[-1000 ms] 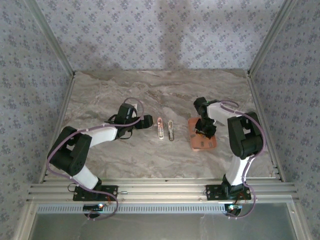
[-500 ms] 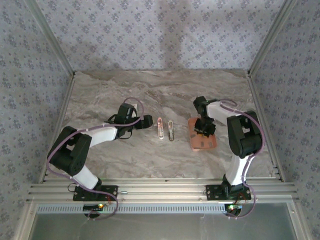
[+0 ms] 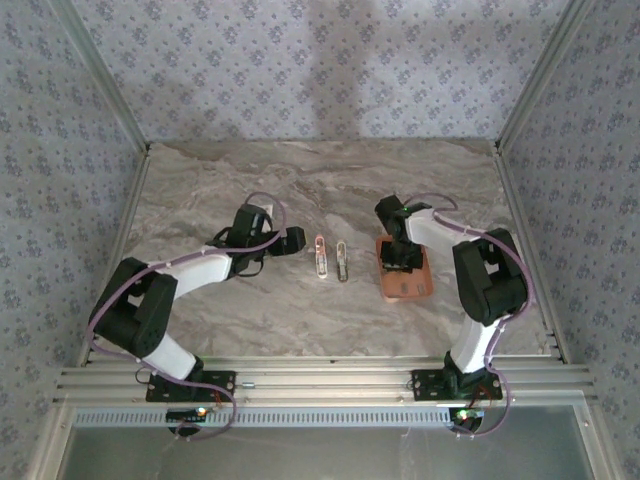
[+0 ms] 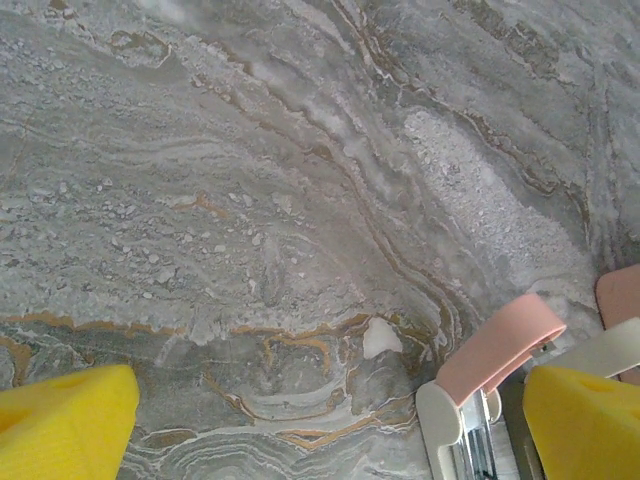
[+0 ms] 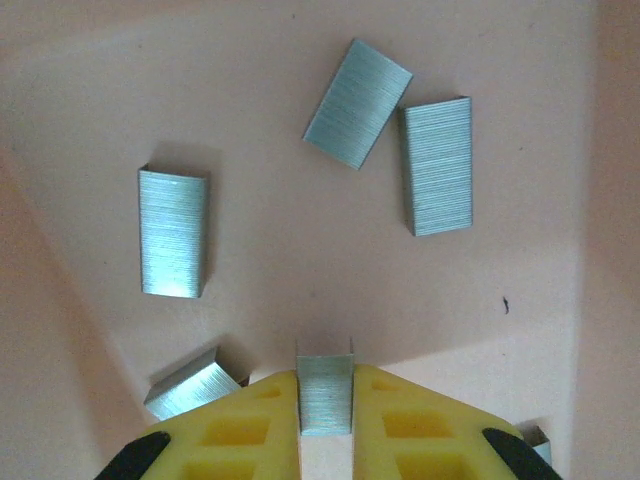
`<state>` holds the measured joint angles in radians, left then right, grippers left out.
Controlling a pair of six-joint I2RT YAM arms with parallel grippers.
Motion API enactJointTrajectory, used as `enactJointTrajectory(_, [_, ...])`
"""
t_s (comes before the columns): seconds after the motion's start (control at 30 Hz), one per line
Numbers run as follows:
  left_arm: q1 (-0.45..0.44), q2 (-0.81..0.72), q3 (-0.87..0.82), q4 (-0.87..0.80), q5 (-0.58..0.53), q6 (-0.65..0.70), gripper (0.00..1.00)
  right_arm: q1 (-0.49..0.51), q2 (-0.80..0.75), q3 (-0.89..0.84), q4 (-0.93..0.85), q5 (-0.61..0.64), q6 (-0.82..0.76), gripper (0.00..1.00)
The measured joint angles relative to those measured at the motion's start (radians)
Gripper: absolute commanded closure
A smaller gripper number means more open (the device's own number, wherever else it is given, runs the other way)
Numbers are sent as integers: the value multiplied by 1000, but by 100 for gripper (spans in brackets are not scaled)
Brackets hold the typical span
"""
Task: Load the staples into the stapler
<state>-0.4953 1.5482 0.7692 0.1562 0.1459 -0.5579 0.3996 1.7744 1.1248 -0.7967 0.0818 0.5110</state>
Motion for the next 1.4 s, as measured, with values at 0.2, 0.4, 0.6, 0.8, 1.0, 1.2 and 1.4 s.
enactJointTrajectory(0.2, [0, -3, 0, -3, 0, 0, 2, -1, 27, 3, 0, -18, -65, 76])
enactJointTrajectory(0.4, [0, -3, 0, -3, 0, 0, 2, -1, 39, 34, -19, -26, -102, 69])
enactJointTrajectory(0.6, [0, -4, 0, -4, 0, 0, 2, -9, 39, 88, -56, -45, -110, 69])
enactJointTrajectory(0.8, [0, -4, 0, -4, -1, 0, 2, -31, 47, 145, -92, -52, -110, 70])
enactJointTrajectory(1.0, [0, -4, 0, -4, -3, 0, 2, -40, 99, 157, -111, -53, -110, 70])
enactJointTrajectory(1.2, [0, -4, 0, -4, -3, 0, 2, -51, 111, 157, -116, -58, -110, 71])
enactJointTrajectory(1.4, [0, -4, 0, -3, -3, 0, 1, -62, 113, 149, -113, -69, -111, 73])
